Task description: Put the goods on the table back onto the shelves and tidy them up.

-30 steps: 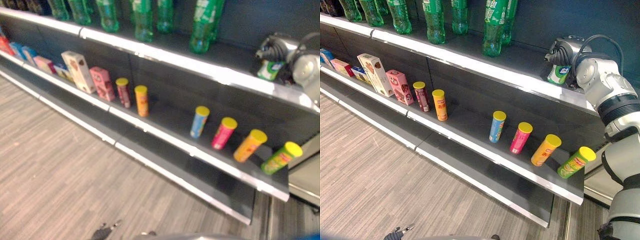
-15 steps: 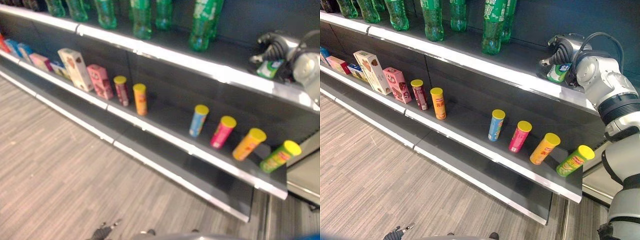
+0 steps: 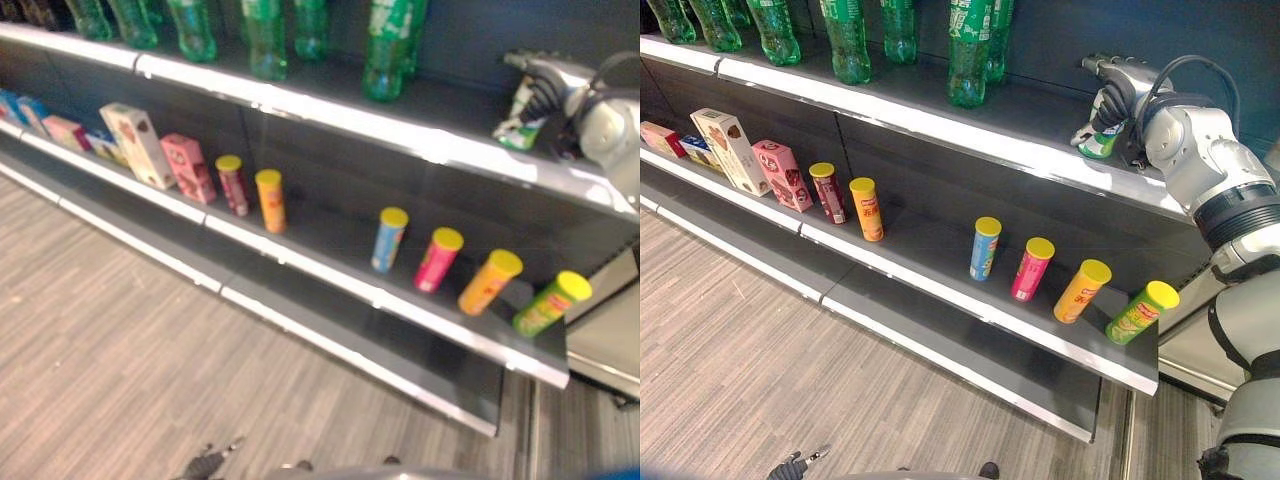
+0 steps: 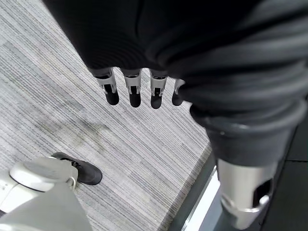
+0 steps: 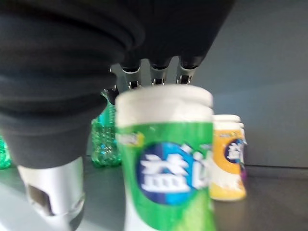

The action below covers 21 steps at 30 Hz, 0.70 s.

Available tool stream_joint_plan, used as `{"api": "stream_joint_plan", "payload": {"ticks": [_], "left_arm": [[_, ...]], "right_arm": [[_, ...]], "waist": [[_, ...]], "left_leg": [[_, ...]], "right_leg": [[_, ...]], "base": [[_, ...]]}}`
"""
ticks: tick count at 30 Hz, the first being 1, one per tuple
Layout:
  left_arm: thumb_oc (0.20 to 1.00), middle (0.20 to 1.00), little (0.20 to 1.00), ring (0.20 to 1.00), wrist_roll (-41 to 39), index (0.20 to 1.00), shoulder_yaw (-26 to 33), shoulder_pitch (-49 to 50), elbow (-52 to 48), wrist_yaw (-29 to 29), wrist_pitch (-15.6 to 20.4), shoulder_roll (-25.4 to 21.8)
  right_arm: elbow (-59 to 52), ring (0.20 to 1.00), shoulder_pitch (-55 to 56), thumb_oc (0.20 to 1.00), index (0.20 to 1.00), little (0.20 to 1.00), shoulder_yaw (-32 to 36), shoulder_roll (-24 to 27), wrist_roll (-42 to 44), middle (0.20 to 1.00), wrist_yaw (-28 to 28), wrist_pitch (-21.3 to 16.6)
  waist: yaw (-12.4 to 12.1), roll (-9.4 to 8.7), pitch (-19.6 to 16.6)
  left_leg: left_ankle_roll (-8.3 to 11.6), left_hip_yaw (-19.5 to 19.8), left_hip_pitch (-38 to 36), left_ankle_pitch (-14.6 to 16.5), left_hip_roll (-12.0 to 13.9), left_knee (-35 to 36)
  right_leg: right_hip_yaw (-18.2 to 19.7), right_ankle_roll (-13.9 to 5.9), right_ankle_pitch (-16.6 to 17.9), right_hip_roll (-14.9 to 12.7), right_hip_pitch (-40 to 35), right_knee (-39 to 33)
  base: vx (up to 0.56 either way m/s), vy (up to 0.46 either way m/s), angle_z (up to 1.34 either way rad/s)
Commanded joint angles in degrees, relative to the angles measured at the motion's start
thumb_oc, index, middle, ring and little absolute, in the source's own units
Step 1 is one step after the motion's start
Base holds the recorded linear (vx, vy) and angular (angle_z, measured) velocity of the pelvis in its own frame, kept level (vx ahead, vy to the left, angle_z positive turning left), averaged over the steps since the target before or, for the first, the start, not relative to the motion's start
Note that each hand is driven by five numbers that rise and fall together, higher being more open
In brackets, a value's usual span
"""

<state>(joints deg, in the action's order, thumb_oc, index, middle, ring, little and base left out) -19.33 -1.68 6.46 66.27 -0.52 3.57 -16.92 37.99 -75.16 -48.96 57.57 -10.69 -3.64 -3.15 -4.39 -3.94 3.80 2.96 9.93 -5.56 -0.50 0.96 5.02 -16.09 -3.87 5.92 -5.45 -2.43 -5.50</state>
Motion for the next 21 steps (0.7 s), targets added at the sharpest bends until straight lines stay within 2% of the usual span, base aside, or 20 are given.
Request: {"api": "stream_joint_plan", "payload": {"ticks": [1,5,7,8,9,12,13,16,20,21], "left_arm": [[1.000,1.000,1.000,1.000,-1.4,1.000,-0.5,-1.3,1.4,-0.8,0.8,-1.5],[1.000,1.000,1.000,1.000,-1.1,1.000,0.3,-1.2,1.4,-1.0,0.8,-1.3],[1.000,1.000,1.000,1.000,-0.8,1.000,0.9,-1.1,1.3,-1.3,0.8,-0.9],[1.000,1.000,1.000,1.000,-0.2,1.000,1.3,-1.0,1.3,-1.5,0.7,-0.3],[1.000,1.000,1.000,1.000,-0.2,1.000,1.2,-1.0,1.3,-1.5,0.7,-0.5],[1.000,1.000,1.000,1.000,1.3,1.000,2.6,-1.0,1.5,-2.1,0.4,0.9],[1.000,1.000,1.000,1.000,1.8,1.000,2.9,-0.8,1.5,-2.0,0.2,1.6],[1.000,1.000,1.000,1.000,3.1,1.000,2.7,-0.6,1.4,-1.8,0.1,1.5],[1.000,1.000,1.000,1.000,4.4,1.000,2.0,-0.8,0.4,-0.9,0.4,1.2],[1.000,1.000,1.000,1.000,4.4,1.000,1.8,-0.8,0.4,-0.8,0.4,1.0]], "right_arm": [[-3.7,1.000,-2.8,1.000,1.000,1.000,-1.1,3.9,0.2,1.000,2.8,-1.0],[-9.4,1.000,-1.9,1.000,1.000,1.000,1.3,6.4,0.5,1.000,4.2,-1.3],[-13.7,1.000,-0.4,1.000,1.000,1.000,4.1,8.4,0.7,1.000,6.3,-1.6],[-19.6,1.000,2.8,1.000,1.000,1.000,8.7,10.3,0.5,1.000,8.1,-2.1],[-20.0,1.000,3.5,1.000,1.000,1.000,9.3,10.4,0.4,1.000,8.1,-2.0],[-34.1,1.000,18.2,1.000,1.000,1.000,27.6,12.5,0.6,1.000,12.7,-2.9],[-36.9,1.000,21.7,1.000,1.000,1.000,31.7,11.9,1.2,1.000,13.3,-3.6],[-45.4,1.000,35.7,1.000,1.000,1.000,46.5,8.6,5.0,1.000,13.5,-5.2],[-47.4,1.000,44.5,1.000,1.000,1.000,54.8,6.7,10.9,1.000,12.8,-6.5],[-47.7,1.000,45.2,1.000,1.000,1.000,55.5,6.6,11.0,1.000,12.7,-6.5]], "waist": [[-0.8,-2.08,-1.4],[-0.4,-2.05,-1.5],[0.1,-1.81,-1.5],[0.7,-1.46,-1.5],[0.6,-1.63,-1.5],[2.0,-0.86,-1.5],[2.6,-0.38,-1.5],[3.2,-0.65,-1.2],[4.9,-0.89,-0.3],[4.5,-1.04,-0.4]], "left_leg": [[3.88,-8.5,0.0,2.8,2.3,0.0],[3.70,-8.9,-0.2,3.1,2.3,0.0],[3.49,-9.2,-0.4,3.3,2.3,0.0],[3.29,-9.6,-0.5,3.4,2.2,0.0],[3.29,-9.6,-0.5,3.5,2.2,0.0],[2.64,-10.6,-0.8,4.1,2.0,0.0],[2.46,-10.8,-0.8,4.2,1.9,0.0],[1.68,-11.5,-0.9,4.5,1.4,0.0],[0.76,-13.2,-0.7,5.0,0.5,0.0],[0.72,-13.3,-0.7,5.0,0.5,0.0]], "right_leg": [[1.0,-4.67,-6.2,-2.3,-3.9,0.5],[1.4,-4.74,-6.2,-2.4,-3.9,0.5],[1.7,-4.85,-6.1,-2.4,-3.8,0.5],[2.1,-4.98,-6.0,-2.5,-3.6,0.5],[2.1,-4.97,-6.0,-2.5,-3.7,0.5],[3.0,-5.39,-5.7,-2.7,-3.2,0.5],[3.2,-5.49,-5.7,-2.9,-3.1,0.5],[4.2,-6.00,-5.0,-3.4,-2.1,1.0],[6.3,-7.09,-3.9,-4.3,0.4,2.7],[6.5,-7.12,-3.9,-4.3,0.6,2.8]], "base": [[0.00,0.027,-0.05],[0.01,0.021,-0.12],[0.00,0.037,-0.05],[0.00,0.038,-0.03],[0.01,0.058,-0.02],[0.01,0.068,-0.20],[0.00,0.069,-0.11],[-0.02,0.083,-0.20],[-0.05,0.104,-0.34],[-0.07,0.143,-0.40]]}}
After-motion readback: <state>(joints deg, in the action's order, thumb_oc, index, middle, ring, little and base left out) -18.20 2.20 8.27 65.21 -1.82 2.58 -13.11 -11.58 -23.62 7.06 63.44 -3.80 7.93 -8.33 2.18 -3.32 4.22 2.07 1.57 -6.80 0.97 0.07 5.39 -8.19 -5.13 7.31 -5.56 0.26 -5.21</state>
